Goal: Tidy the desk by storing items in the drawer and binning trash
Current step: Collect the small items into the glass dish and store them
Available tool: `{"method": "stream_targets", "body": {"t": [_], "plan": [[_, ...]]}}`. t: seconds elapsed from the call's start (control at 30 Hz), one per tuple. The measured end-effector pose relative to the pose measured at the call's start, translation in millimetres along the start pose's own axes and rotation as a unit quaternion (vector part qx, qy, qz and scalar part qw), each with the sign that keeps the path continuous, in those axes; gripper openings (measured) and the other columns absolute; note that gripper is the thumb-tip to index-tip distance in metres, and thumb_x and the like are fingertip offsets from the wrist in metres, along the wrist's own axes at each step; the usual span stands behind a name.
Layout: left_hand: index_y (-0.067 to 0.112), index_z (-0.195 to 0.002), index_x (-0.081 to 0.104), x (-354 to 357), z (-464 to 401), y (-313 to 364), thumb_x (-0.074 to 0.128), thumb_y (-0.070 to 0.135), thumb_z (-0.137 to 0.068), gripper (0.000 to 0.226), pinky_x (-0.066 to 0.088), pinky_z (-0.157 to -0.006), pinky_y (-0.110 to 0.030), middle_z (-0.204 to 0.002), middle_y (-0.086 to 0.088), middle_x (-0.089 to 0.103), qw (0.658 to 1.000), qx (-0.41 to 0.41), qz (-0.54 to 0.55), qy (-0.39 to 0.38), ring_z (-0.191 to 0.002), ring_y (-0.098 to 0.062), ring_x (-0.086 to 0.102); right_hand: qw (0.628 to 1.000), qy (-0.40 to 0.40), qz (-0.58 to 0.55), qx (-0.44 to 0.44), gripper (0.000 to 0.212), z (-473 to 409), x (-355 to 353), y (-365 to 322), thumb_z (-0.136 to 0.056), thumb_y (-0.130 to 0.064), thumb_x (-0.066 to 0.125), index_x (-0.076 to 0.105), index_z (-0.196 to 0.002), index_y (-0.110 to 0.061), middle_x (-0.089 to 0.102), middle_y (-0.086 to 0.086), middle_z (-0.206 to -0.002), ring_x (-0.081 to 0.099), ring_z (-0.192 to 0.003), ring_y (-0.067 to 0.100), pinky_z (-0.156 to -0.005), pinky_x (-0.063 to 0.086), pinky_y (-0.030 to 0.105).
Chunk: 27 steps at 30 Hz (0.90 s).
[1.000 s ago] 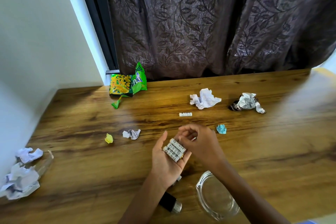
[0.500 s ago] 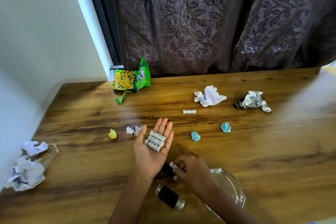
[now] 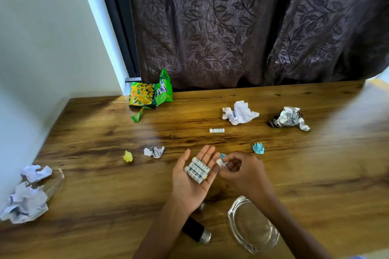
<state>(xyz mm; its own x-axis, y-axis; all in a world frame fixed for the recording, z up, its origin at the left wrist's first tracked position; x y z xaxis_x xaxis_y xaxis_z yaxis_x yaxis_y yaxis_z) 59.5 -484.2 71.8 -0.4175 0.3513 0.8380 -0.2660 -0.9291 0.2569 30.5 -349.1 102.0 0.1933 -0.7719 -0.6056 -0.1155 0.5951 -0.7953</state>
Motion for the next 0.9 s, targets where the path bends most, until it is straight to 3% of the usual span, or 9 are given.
{"method": "stream_targets", "body": {"t": [0.13,0.3,0.37,0.5,0.57,0.67,0.77,0.9], "plan": [[-0.001,-0.123,0.057,12.4,8.3,-22.5,0.049,0.042,-0.088,0.056,0.041,-0.103,-0.041,-0.12,-0.02,0.064,0.998,-0.044,-0.013,0.034,-0.116,-0.03,0.059,1.0,-0.002,-0.031,0.004,0.016,0.0,-14.2,-10.9,-0.073,-0.015,0.076,0.065,-0.076,-0.026,0.062,-0.009,-0.061,0.055,-0.054,-0.004,-0.054,0.047,0.015],[-0.009,-0.116,0.058,23.4,24.1,-49.6,0.052,0.048,-0.086,0.064,0.04,-0.105,-0.045,-0.114,-0.026,0.065,0.993,-0.094,-0.023,0.068,-0.11,-0.034,0.06,0.996,-0.071,0.047,0.036,0.01,12.1,-20.5,9.6,-0.08,-0.016,0.071,0.071,-0.09,-0.02,0.067,-0.012,-0.071,0.062,-0.066,-0.001,-0.067,0.054,0.017],[-0.008,-0.114,0.059,23.0,30.7,-58.8,0.05,0.052,-0.086,0.067,0.039,-0.106,-0.044,-0.115,-0.026,0.065,0.989,-0.117,-0.042,0.083,-0.114,-0.034,0.058,0.992,-0.106,0.029,0.066,0.013,19.8,-30.2,21.2,-0.081,-0.015,0.071,0.071,-0.093,-0.019,0.07,-0.006,-0.079,0.066,-0.075,0.005,-0.071,0.056,0.021],[-0.009,-0.109,0.062,21.3,44.7,-75.3,0.045,0.058,-0.084,0.074,0.041,-0.097,-0.04,-0.112,-0.025,0.066,0.981,-0.161,-0.071,0.082,-0.106,-0.036,0.059,0.977,-0.165,-0.045,0.128,0.015,38.8,-47.3,35.6,-0.082,-0.009,0.069,0.071,-0.097,-0.009,0.073,0.008,-0.087,0.07,-0.077,0.014,-0.063,0.056,0.02],[-0.009,-0.111,0.061,21.2,48.5,-79.5,0.043,0.061,-0.083,0.077,0.039,-0.099,-0.038,-0.112,-0.024,0.066,0.978,-0.182,-0.077,0.071,-0.103,-0.035,0.06,0.975,-0.172,-0.039,0.138,0.015,45.3,-50.3,42.2,-0.084,-0.008,0.067,0.071,-0.098,-0.009,0.073,0.01,-0.086,0.069,-0.074,0.014,-0.061,0.055,0.019],[-0.008,-0.116,0.06,18.5,49.5,-80.5,0.043,0.062,-0.083,0.079,0.035,-0.107,-0.037,-0.117,-0.023,0.065,0.976,-0.198,-0.073,0.06,-0.119,-0.031,0.054,0.975,-0.166,-0.022,0.148,0.016,50.7,-51.4,50.6,-0.084,-0.006,0.066,0.071,-0.099,-0.01,0.072,0.009,-0.084,0.068,-0.072,0.016,-0.061,0.055,0.02],[-0.007,-0.118,0.059,14.6,49.9,-81.0,0.044,0.062,-0.082,0.079,0.03,-0.111,-0.036,-0.118,-0.022,0.064,0.973,-0.196,-0.09,0.076,-0.122,-0.029,0.052,0.975,-0.167,0.007,0.144,0.018,53.4,-51.5,54.9,-0.085,-0.006,0.065,0.071,-0.1,-0.013,0.072,0.002,-0.085,0.069,-0.075,0.017,-0.066,0.056,0.022],[-0.008,-0.114,0.061,13.7,52.5,-80.9,0.057,0.056,-0.07,0.079,0.032,-0.108,-0.036,-0.116,-0.021,0.065,0.974,-0.178,-0.098,0.102,-0.118,-0.028,0.053,0.977,-0.166,0.038,0.126,0.019,54.0,-51.9,54.0,-0.087,-0.01,0.063,0.069,-0.104,-0.015,0.071,-0.004,-0.091,0.065,-0.074,0.004,-0.07,0.054,0.018]]}}
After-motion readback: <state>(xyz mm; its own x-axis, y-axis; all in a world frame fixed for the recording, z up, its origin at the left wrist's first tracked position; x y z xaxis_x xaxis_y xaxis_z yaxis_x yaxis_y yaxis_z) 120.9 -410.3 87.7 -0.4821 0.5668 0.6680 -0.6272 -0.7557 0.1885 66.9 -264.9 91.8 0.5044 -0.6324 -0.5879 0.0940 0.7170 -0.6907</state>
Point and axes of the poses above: each hand's wrist, its own z-axis away from the middle knuckle, its own x-axis out of the palm, y = z × x, the point moved 1 cm from there along -z, towards the middle knuckle
